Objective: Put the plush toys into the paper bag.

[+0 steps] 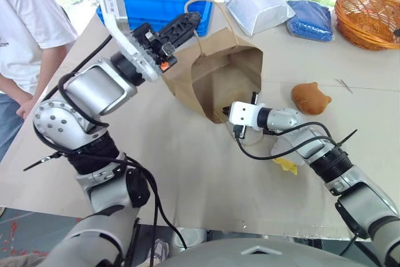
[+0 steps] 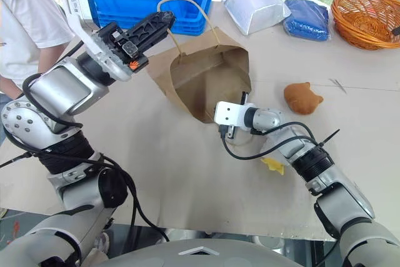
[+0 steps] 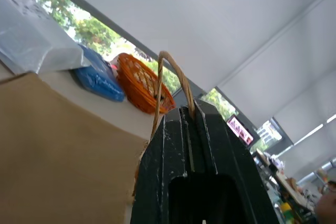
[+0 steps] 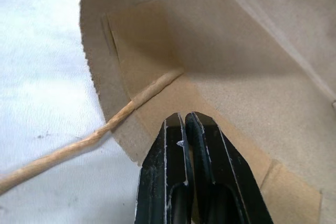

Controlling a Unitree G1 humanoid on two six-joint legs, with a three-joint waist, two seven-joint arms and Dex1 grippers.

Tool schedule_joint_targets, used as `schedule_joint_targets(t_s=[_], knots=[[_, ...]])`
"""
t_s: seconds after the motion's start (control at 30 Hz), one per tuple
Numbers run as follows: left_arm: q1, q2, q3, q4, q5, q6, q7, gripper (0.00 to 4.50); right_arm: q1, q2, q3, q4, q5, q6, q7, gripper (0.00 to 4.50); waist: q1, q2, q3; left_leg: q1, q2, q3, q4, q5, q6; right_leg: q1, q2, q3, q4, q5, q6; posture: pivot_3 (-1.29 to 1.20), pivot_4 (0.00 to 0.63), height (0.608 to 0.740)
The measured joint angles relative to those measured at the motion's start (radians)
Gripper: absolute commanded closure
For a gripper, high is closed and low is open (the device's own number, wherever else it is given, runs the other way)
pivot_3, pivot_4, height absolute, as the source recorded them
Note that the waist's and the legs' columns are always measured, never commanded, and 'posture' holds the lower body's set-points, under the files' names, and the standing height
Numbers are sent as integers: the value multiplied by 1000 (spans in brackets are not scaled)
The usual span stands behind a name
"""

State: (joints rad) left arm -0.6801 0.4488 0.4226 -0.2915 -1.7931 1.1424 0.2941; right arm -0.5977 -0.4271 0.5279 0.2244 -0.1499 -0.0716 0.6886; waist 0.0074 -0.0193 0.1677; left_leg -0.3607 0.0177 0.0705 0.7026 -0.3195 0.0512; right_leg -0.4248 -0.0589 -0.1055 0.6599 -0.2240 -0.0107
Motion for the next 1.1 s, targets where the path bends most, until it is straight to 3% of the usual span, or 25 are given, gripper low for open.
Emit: schedule_joint_targets(t_s=[0.1, 0.23, 0.27, 0.37, 0.5, 0.6, 0.7, 0.87, 0.93, 0.97, 1.1], knots=[[52, 76, -47, -29, -27, -30, 6, 4500, -1, -2, -47, -7, 51, -17, 58, 4473, 0, 0, 0, 0, 0, 0, 0, 0, 0, 0, 0, 0, 0, 0, 0, 0, 150, 740], [105, 97, -112, -60, 7, -90, -8, 4500, 1, -29, -111, -79, 124, 40, 147, 4473, 5, 0, 0, -1, 0, 0, 0, 0, 0, 0, 0, 0, -1, 0, 0, 0, 150, 740], [112, 97, -123, -65, 20, -106, -9, 4500, 1, -43, -127, -112, 148, 73, 171, 4238, 6, 0, 0, -1, 0, 0, 0, 0, 0, 0, 0, 0, -1, 0, 0, 0, 150, 740], [129, 104, -136, -75, 46, -145, -24, 4500, 26, -83, -191, -225, 217, 163, 209, 3184, 7, 0, 0, -1, 0, -1, 0, 0, 0, 0, 0, -1, -1, 0, 0, 0, 150, 740], [148, 121, -154, -82, 64, -177, -48, 4500, 101, -164, -303, -409, 340, 357, 234, 1308, 8, 1, 1, -2, 0, -1, -1, 0, 0, 0, 0, -1, -2, 0, 0, 0, 150, 740], [154, 141, -167, -85, 75, -192, -78, 4500, 221, -295, -510, -639, 533, 633, 221, 52, 16, 2, 2, -3, 0, -2, -1, 0, 0, 0, -1, -2, -2, 0, 0, 0, 150, 740], [168, 159, -172, -87, 88, -201, -110, 4500, 331, -365, -744, -811, 690, 879, 151, 52, 14, 1, 2, -2, 0, -2, -2, 0, 0, 0, -1, -1, -2, 0, 0, 0, 150, 740], [176, 173, -194, -92, 119, -208, -154, 4500, 427, -298, -871, -937, 837, 1051, 19, 52, 8, 1, 2, -1, 0, -2, -3, 0, 0, 0, 0, 0, -2, 0, 0, 0, 150, 740], [175, 173, -206, -93, 139, -209, -177, 4500, 424, -258, -877, -968, 877, 1052, -15, 52, 8, 1, 2, -1, 0, -1, -3, 0, 0, 0, 1, 1, -2, 0, 0, 0, 150, 740], [166, 174, -236, -94, 168, -208, -208, 4500, 401, -210, -844, -978, 891, 1039, -48, 52, 8, 1, 2, -1, -1, -1, -3, 0, 0, 0, 1, 1, -2, 0, 0, 0, 150, 740], [109, 185, -276, -104, 230, -206, -272, 4500, 344, -187, -720, -962, 871, 988, -68, 52, 8, 0, 3, -1, -1, -1, -3, 0, 0, 0, 2, 1, -3, 0, 0, 0, 150, 740]])
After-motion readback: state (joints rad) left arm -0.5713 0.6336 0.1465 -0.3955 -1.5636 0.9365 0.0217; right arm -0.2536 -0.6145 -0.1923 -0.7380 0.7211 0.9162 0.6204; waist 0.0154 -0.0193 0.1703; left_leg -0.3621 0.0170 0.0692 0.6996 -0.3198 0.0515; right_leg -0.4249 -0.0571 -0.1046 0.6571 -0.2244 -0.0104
